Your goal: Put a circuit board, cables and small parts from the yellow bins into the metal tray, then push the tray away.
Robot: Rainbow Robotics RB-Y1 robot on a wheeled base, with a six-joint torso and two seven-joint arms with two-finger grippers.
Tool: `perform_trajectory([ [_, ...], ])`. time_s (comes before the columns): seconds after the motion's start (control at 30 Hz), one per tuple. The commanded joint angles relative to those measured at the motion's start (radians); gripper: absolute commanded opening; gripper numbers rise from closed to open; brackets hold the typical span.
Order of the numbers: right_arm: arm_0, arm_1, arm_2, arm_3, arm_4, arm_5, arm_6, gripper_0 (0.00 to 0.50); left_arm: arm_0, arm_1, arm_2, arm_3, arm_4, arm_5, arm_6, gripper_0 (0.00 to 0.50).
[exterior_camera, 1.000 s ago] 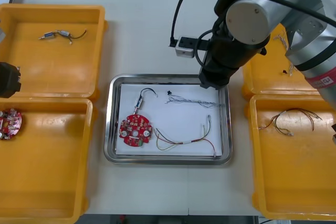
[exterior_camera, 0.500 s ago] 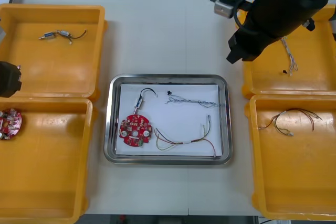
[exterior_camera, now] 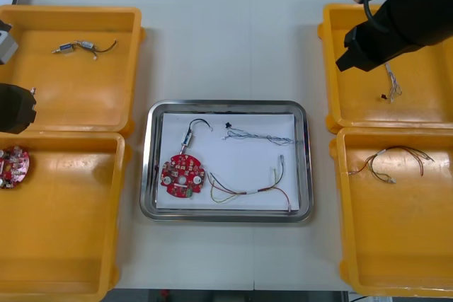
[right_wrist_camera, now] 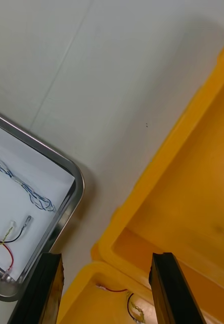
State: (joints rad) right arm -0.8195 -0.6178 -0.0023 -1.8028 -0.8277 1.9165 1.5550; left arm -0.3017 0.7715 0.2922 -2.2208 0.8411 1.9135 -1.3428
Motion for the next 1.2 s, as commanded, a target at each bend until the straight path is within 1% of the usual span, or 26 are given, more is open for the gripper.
perform_trajectory([
  [0.03,0.091,-0.065,-0.091,-0.101,0.001,0.003,-0.107,0.500,0.016,0.041,-0.010,-0.031,0.010,0.006,-0.015,0.000],
  [0.13,0.155,-0.097,-0.137,-0.142,-0.010,0.003,-0.164,0.500,0.016,0.041,-0.012,-0.031,0.010,0.006,-0.013,0.000],
  [0.3,0.224,-0.148,-0.174,-0.185,-0.018,0.003,-0.245,0.500,0.016,0.041,-0.022,-0.033,0.012,0.006,0.008,0.000],
  [0.43,0.263,-0.174,-0.203,-0.208,-0.024,0.003,-0.300,0.500,0.013,0.040,-0.051,-0.054,0.012,0.006,0.070,0.000],
  [0.47,0.280,-0.189,-0.214,-0.211,-0.030,0.003,-0.326,0.500,0.012,0.041,-0.070,-0.069,0.012,0.006,0.105,0.000],
  [0.6,0.321,-0.224,-0.232,-0.217,-0.039,0.003,-0.382,0.500,-0.002,0.034,-0.114,-0.083,0.015,0.006,0.168,0.000],
  [0.77,0.375,-0.250,-0.266,-0.245,-0.044,0.003,-0.391,0.500,-0.028,0.008,-0.156,-0.091,0.018,0.006,0.235,0.000],
  [0.87,0.418,-0.269,-0.292,-0.256,-0.047,0.003,-0.392,0.500,-0.050,-0.005,-0.209,-0.103,0.016,0.006,0.301,0.000],
  [0.97,0.436,-0.278,-0.301,-0.259,-0.054,0.003,-0.394,0.500,-0.069,-0.017,-0.257,-0.106,0.015,0.006,0.358,0.000],
  [1.07,0.445,-0.277,-0.308,-0.260,-0.060,0.003,-0.394,0.500,-0.102,-0.037,-0.314,-0.106,-0.011,0.006,0.401,0.000],
  [1.2,0.456,-0.278,-0.311,-0.262,-0.065,0.003,-0.394,0.500,-0.158,-0.060,-0.432,-0.103,-0.096,0.006,0.465,0.000],
])
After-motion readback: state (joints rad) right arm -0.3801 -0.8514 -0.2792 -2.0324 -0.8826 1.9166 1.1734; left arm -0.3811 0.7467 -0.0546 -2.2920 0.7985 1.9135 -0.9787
